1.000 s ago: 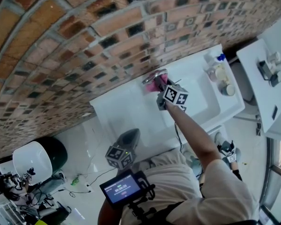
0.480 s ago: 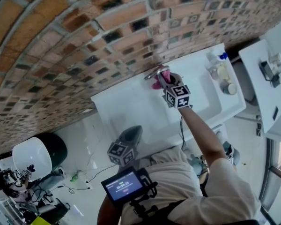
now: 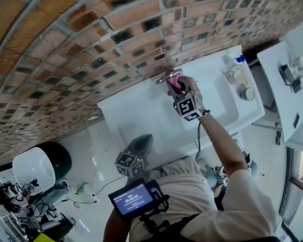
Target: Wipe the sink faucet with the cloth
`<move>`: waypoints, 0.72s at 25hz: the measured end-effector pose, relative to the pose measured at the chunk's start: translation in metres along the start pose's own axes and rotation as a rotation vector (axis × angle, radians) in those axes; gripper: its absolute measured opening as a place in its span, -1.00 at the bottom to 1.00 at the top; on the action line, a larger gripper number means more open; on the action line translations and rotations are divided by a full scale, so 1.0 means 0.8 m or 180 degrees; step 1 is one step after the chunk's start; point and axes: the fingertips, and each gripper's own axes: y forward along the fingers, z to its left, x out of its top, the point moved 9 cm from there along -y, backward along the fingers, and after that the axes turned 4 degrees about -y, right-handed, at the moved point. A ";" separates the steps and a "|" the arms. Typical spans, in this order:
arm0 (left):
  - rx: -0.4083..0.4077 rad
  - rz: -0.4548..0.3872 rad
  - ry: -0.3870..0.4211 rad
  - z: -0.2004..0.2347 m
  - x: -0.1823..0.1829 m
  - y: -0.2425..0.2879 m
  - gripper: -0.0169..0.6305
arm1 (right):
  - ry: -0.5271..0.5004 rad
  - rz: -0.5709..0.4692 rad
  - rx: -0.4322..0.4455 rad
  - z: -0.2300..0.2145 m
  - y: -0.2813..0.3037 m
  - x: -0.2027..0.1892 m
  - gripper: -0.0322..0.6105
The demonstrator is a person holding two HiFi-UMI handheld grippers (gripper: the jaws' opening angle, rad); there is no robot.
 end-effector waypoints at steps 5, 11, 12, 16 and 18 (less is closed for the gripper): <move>-0.0024 -0.0007 -0.0031 0.005 -0.007 0.001 -0.97 | -0.0331 0.0013 0.0054 0.016 0.004 0.007 -0.72; -0.0019 0.0016 -0.0041 0.009 -0.006 -0.002 -0.97 | -0.1034 0.0102 0.0178 0.036 0.013 0.003 -0.72; -0.0016 0.0015 -0.0053 0.011 -0.008 -0.002 -0.97 | -0.1161 0.0114 0.0219 0.039 0.016 0.000 -0.72; -0.0019 0.0006 -0.0074 0.015 -0.012 -0.001 -0.97 | -0.1404 0.0191 0.0416 0.046 0.028 -0.009 -0.72; -0.0016 0.0005 -0.0060 0.015 -0.009 -0.002 -0.97 | -0.1389 0.0263 0.0499 0.050 0.035 -0.015 -0.72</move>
